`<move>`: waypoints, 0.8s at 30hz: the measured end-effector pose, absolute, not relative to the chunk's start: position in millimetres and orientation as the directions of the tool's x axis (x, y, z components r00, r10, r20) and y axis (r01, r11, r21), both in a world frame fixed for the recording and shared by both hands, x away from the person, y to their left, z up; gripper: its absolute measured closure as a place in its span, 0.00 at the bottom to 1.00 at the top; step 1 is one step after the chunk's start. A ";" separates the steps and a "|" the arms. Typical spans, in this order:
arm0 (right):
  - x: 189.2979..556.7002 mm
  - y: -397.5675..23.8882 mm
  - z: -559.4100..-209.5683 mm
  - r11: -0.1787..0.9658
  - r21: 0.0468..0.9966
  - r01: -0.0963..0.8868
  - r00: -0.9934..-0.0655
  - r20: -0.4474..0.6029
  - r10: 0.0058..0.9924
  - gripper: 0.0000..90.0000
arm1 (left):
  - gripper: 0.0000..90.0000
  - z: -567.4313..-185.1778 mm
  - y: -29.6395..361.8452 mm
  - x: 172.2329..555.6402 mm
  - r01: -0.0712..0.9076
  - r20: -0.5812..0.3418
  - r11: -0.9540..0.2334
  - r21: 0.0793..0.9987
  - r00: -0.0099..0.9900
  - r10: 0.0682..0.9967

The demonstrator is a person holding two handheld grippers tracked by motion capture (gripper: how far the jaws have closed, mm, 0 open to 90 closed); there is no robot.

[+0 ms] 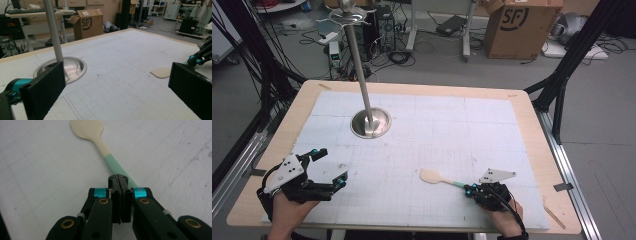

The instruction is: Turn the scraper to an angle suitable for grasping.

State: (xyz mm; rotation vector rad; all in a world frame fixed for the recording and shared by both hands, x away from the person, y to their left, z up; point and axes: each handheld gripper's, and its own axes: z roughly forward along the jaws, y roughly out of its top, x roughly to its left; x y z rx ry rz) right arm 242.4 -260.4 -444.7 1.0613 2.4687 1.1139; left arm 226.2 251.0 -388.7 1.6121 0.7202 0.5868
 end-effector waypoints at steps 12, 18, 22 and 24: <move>279.1 -251.2 -445.1 0.433 0.730 0.529 -0.653 0.025 0.757 1.00 | 0.02 -389.6 261.5 218.4 0.137 -0.027 -0.083 0.987 0.653 0.757; 310.2 -234.3 -444.5 0.439 0.727 0.529 -0.633 -0.007 0.774 1.00 | 0.02 -389.7 264.0 216.1 0.137 -0.026 -0.082 0.987 0.645 0.763; 321.7 -226.9 -444.9 0.434 0.730 0.528 -0.627 -0.010 0.779 1.00 | 0.02 -389.3 264.9 215.0 0.137 -0.028 -0.080 0.987 0.644 0.764; 328.5 -220.6 -445.1 0.428 0.732 0.531 -0.622 -0.007 0.783 1.00 | 0.02 -389.5 264.5 215.1 0.138 -0.028 -0.081 0.987 0.645 0.764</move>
